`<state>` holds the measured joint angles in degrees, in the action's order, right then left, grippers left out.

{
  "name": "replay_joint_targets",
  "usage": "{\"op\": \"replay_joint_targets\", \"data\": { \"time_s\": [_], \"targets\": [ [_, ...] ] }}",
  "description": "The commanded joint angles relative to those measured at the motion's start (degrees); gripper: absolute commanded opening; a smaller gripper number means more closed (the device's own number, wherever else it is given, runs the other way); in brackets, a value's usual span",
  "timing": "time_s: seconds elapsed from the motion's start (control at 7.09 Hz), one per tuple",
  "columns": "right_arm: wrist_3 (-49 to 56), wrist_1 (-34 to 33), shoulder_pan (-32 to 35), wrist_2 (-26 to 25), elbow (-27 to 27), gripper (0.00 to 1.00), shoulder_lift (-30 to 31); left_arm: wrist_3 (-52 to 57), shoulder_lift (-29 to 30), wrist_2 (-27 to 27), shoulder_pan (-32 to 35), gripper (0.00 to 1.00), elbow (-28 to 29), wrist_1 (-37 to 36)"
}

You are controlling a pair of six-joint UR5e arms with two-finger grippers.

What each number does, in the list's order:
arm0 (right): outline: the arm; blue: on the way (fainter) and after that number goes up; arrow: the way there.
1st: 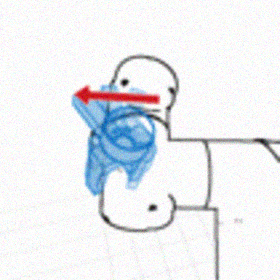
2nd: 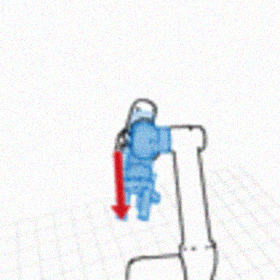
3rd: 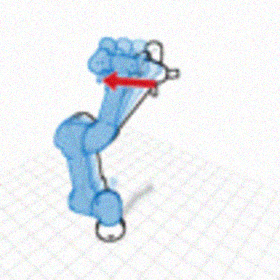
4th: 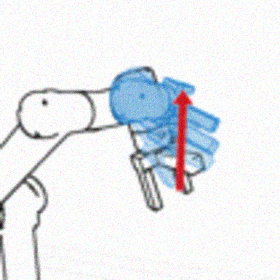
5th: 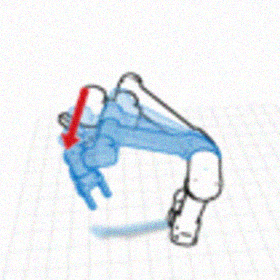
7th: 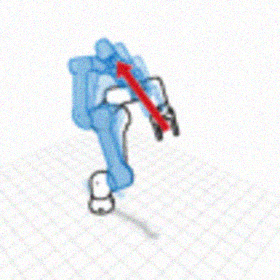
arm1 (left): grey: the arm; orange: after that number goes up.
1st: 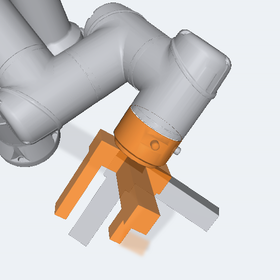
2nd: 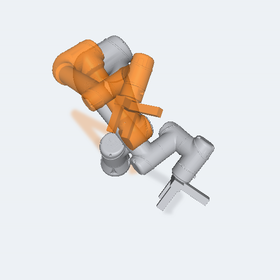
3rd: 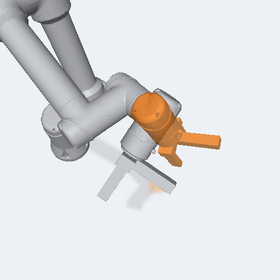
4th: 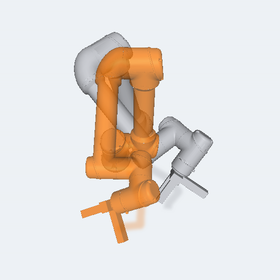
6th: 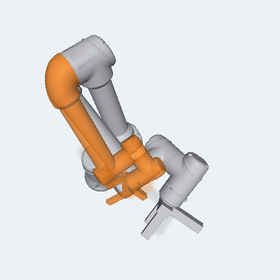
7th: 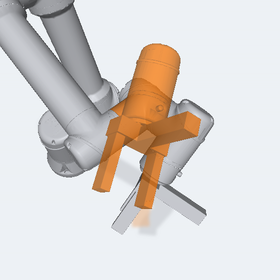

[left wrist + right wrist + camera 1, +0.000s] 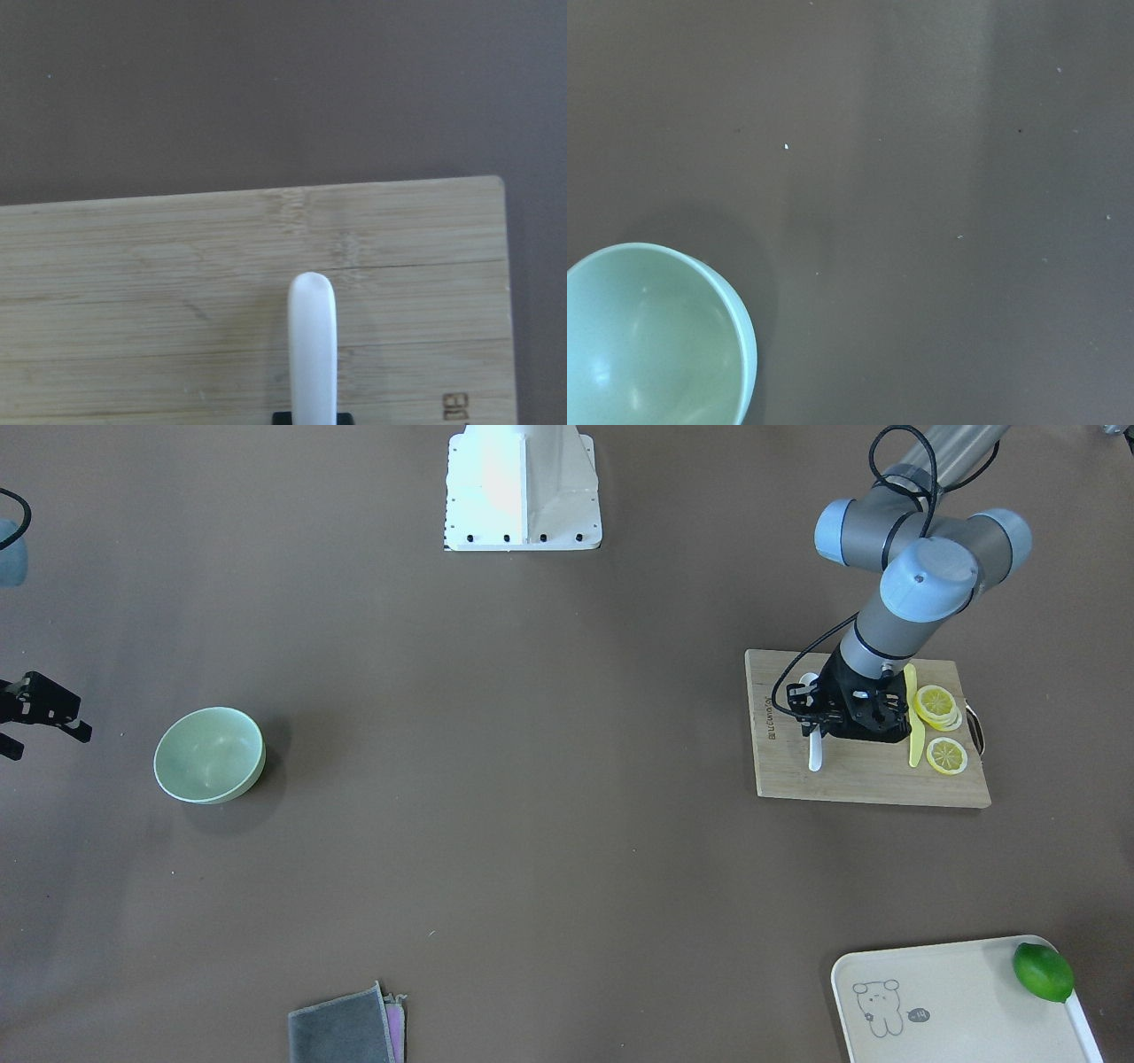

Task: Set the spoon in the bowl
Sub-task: 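Grasp and lift the spoon with the left gripper while the right gripper nears the bowl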

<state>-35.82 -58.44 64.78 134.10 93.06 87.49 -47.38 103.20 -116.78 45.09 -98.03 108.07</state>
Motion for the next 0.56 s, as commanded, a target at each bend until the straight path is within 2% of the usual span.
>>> {"op": "replay_joint_targets", "data": {
  "time_s": [0.0,0.28,0.42],
  "targets": [
    [-3.6,0.4,-2.9,-1.5,-1.7,0.92,-2.1,-0.4,0.4,-0.3,0.0,0.00,-3.6,-0.4],
    [-8.5,0.5,-8.6,-5.9,-1.7,0.93,-4.2,-0.8,1.1,-0.3,0.0,0.00,-3.8,-0.4],
    [-8.5,0.4,-10.4,-6.6,-2.1,0.90,-4.7,-2.2,1.5,-0.3,0.0,0.00,-4.0,-0.3]
  ]
}}
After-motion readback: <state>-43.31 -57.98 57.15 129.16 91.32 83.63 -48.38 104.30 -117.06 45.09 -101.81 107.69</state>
